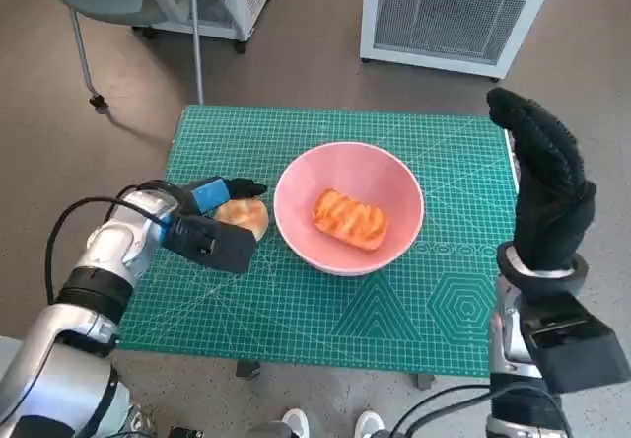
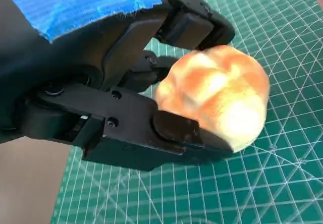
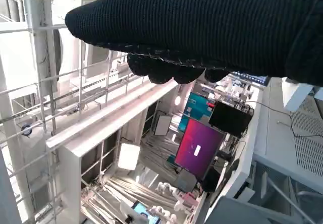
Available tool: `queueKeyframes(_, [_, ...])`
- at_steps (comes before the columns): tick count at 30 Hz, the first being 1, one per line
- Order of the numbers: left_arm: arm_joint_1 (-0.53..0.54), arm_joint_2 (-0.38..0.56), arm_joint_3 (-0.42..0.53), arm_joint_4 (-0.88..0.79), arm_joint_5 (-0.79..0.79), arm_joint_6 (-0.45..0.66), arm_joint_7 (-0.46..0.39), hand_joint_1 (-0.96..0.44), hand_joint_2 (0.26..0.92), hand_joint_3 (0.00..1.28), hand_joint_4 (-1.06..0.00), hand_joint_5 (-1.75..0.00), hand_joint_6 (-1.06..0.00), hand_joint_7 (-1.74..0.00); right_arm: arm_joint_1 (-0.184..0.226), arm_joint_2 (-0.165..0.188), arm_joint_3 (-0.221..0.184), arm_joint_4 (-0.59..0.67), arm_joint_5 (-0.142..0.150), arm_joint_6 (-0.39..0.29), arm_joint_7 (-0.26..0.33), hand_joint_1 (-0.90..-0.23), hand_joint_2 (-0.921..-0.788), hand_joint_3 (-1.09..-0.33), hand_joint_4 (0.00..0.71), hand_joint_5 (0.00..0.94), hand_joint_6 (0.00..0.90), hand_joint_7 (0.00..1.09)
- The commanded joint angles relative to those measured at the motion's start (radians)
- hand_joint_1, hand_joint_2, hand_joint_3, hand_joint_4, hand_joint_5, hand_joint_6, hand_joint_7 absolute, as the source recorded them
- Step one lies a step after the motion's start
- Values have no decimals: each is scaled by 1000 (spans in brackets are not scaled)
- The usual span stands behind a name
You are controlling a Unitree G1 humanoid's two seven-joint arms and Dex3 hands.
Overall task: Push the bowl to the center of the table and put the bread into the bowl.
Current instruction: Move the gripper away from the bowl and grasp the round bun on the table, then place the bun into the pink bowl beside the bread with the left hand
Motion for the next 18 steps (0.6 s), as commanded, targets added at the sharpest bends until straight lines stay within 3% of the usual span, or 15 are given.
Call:
queueKeyframes(1, [14,18,-44,52,40,-112,114,53,914,113,-616,-1201,-613,-892,8,7,1,15,-14,3,-12,-468,-921,-738,253,6,-1,622])
queueKeyframes(7, [-17,64,-30,38,23,-198,179,5,920,75,-638,-1205,-662,-1124,2,9,5,20,-15,5,-15,-457,-921,-744,255,6,-1,642])
queueKeyframes(18, [-51,146,150,-149,-113,-230,177,1,921,74,-658,-1142,-643,-1205,-6,9,12,25,-6,13,-10,-471,-921,-742,265,11,-1,654])
